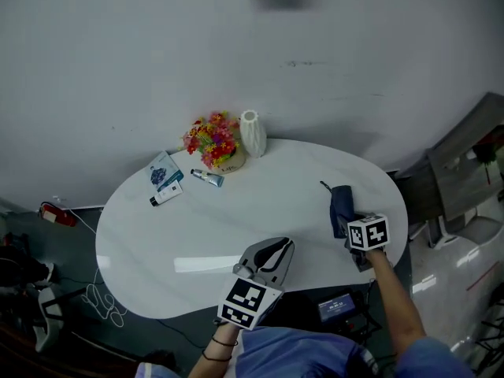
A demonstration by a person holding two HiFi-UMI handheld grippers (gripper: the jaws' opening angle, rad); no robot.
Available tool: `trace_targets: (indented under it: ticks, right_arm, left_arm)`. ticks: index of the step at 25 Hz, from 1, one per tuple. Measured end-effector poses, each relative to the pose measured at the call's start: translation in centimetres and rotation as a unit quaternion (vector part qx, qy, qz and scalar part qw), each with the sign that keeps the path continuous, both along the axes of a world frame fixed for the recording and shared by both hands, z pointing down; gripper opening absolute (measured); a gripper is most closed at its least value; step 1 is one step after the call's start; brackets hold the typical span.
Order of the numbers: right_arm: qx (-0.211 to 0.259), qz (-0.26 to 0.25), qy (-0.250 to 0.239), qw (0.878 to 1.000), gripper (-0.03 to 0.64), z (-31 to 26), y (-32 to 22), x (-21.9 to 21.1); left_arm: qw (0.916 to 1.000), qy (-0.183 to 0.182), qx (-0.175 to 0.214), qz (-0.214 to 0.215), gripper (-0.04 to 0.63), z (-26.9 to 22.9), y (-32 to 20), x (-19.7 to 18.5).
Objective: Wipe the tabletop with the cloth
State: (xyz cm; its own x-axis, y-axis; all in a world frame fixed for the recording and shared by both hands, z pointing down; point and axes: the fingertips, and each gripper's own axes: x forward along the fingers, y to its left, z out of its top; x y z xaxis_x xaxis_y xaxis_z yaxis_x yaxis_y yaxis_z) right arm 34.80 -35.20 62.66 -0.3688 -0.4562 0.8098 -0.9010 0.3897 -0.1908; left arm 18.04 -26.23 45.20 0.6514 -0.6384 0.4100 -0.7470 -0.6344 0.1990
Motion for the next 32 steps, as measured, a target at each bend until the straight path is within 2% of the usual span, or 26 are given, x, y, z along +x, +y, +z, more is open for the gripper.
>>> trace_targets:
  ticks: [4, 8, 13, 17, 20, 24, 29, 32]
  right_arm:
    - [0.005, 0.044, 0.018, 0.999, 0.071, -0.1, -0.8, 6.8]
    - [0.006, 0.08, 0.047, 0.996, 0.071, -0.1, -1.3, 13.2]
    - [-0.003, 0.118, 0.072, 0.99, 0.071, 0.2, -0.6, 19.5]
    - [-0.011, 0.132, 0.09, 0.987, 0.071, 0.7, 0.2, 22.8]
    - [-0.011, 0.149, 0.088, 0.985, 0.071, 0.7, 0.6, 23.9]
    - [-0.004, 0.146, 0.084, 0.986, 0.071, 0.3, 0.4, 23.5]
    - [0.025, 0.159, 0.057, 0.985, 0.071, -1.3, 0.0, 20.7]
    - [0.037, 0.147, 0.045, 0.987, 0.071, -2.5, 0.3, 18.0]
  left_arm:
    - [0.9992, -0.007, 0.003, 0.04, 0.02, -0.2, -0.2, 3.9]
    - [0.9982, -0.01, -0.002, 0.058, 0.02, -0.1, -0.4, 6.2]
    - [0.9977, -0.021, -0.008, 0.064, 0.02, 0.4, -0.4, 6.7]
    - [0.998, -0.025, -0.012, 0.056, 0.02, 0.6, -0.5, 6.1]
    - [0.9984, -0.03, -0.014, 0.045, 0.02, 0.8, -0.4, 5.1]
    - [0.9989, -0.036, -0.015, 0.027, 0.02, 0.7, -0.3, 3.7]
    - [0.9988, -0.044, -0.02, 0.001, 0.02, 0.9, 1.0, 0.7]
    - [0.9986, -0.045, -0.024, -0.008, 0.02, 1.1, 2.2, -1.0]
